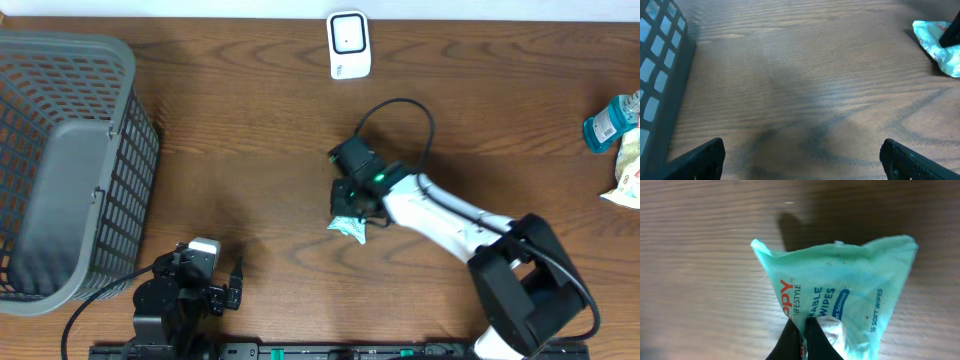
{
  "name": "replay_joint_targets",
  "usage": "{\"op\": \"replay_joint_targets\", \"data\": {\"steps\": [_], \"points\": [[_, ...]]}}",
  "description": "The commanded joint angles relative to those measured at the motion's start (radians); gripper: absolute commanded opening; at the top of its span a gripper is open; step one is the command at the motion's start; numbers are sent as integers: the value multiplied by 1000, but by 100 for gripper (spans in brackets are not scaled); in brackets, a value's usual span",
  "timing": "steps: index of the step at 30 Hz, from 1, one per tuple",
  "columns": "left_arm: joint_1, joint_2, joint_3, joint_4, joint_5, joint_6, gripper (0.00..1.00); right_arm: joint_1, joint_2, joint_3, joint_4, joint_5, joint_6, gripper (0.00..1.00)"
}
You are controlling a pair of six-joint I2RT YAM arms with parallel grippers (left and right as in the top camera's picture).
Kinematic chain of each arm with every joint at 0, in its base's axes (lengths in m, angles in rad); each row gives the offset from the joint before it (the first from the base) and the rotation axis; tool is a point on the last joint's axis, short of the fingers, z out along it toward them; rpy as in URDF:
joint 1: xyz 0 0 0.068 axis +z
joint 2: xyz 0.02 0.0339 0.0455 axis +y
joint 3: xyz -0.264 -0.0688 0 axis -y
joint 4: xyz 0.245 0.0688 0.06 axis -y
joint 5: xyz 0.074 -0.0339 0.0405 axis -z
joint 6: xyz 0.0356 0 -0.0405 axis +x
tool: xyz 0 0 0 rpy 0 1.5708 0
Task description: Scan the item barcode
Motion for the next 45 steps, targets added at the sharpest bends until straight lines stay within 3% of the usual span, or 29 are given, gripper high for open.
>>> {"op": "replay_joint_targets", "data": {"steps": [1, 4, 6, 11, 14, 17, 19, 22, 26, 29, 31, 32, 38, 43, 45], "points": [[-3, -6, 2, -1, 12, -9, 99, -115, -46, 21, 65, -476, -204, 1], [-3, -6, 2, -1, 12, -9, 99, -200, -42, 19, 128, -732, -357, 1], [-3, -6, 2, -1, 12, -9, 99, -235, -38, 12, 129, -803, -398, 1], [-3, -6, 2, -1, 12, -9, 99, -237, -35, -7, 142, -761, -411, 1], [-3, -6, 2, -1, 12, -9, 99, -207, -36, -7, 164, -756, -339, 19], [-3, -6, 2, -1, 12, -9, 99, -181, -46, -6, 222, -829, -324, 22], [-3, -6, 2, -1, 12, -9, 99, -168, -84, -6, 216, -814, -315, 30], [-3, -6, 2, -1, 12, -9, 99, -150, -151, -6, 160, -691, -314, 40], [-3, -6, 2, -1, 12, -9, 99, -58, -284, -6, -25, -124, -235, 57], [-3, -6, 2, -1, 12, -9, 99, -1, -316, -6, -77, 57, -205, 63], [-3, -6, 2, -1, 12, -9, 99, 54, -323, -6, -97, 159, -206, 91], [-3, -6, 2, -1, 12, -9, 99, 79, -320, -7, -105, 208, -206, 99], [-3, -6, 2, -1, 12, -9, 99, 182, -244, -7, -167, 522, -212, 99], [-3, -6, 2, -1, 12, -9, 98, 189, -185, -7, -184, 464, -243, 99], [-3, -6, 2, -1, 12, -9, 99, 190, -185, -7, -189, 373, -330, 99]]}}
